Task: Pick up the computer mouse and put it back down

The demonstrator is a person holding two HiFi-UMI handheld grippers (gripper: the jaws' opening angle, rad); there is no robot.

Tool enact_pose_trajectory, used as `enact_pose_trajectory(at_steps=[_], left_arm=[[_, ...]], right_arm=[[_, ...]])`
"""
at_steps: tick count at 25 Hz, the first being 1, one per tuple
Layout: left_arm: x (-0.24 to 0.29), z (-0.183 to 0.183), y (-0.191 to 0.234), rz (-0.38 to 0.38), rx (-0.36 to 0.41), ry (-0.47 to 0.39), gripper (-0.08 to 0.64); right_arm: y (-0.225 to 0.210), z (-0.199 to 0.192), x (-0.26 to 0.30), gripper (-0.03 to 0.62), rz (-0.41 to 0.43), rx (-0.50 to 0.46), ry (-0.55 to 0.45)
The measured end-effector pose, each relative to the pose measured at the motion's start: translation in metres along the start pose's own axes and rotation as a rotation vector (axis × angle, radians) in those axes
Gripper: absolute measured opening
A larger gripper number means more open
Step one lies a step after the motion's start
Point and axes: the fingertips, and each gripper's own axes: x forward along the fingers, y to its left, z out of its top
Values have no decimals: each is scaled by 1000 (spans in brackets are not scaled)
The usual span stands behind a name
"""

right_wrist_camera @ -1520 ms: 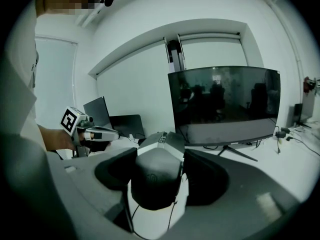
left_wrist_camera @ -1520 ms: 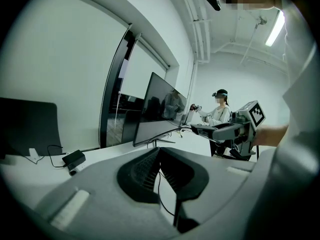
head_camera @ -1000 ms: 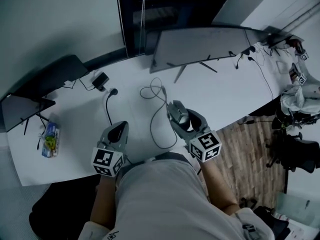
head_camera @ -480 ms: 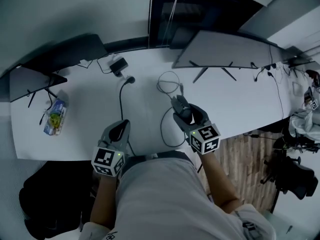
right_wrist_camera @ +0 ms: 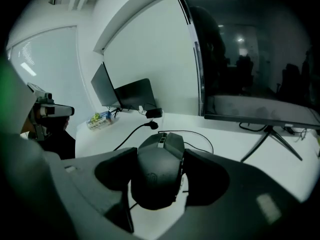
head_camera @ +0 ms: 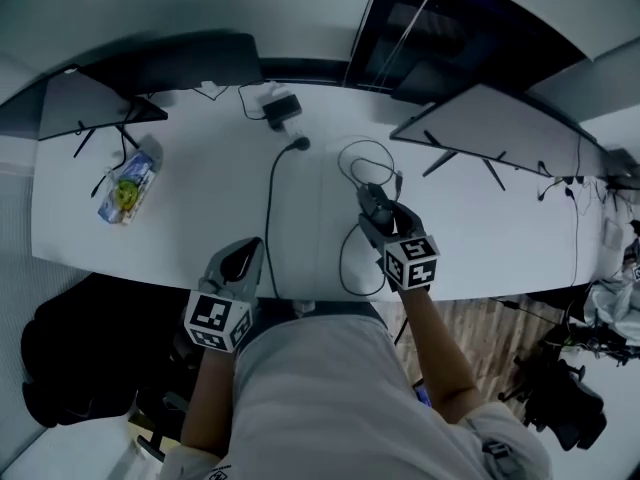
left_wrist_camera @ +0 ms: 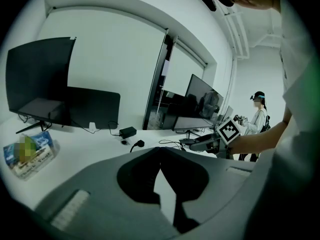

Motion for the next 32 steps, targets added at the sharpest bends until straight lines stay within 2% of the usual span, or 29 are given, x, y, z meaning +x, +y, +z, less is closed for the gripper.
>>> enact_pose_trajectory(at_steps=[13, 23, 32], left_arm=[[-45, -33, 24, 176, -83, 23, 9], [-70, -54, 32, 245, -130, 28, 9], [-83, -63, 35, 272, -148, 33, 8]], right_arm=[[1, -33, 69, 298, 39, -62, 113], [7, -59, 103, 298, 49, -87, 177], [7, -67, 117, 291, 17, -96, 182]])
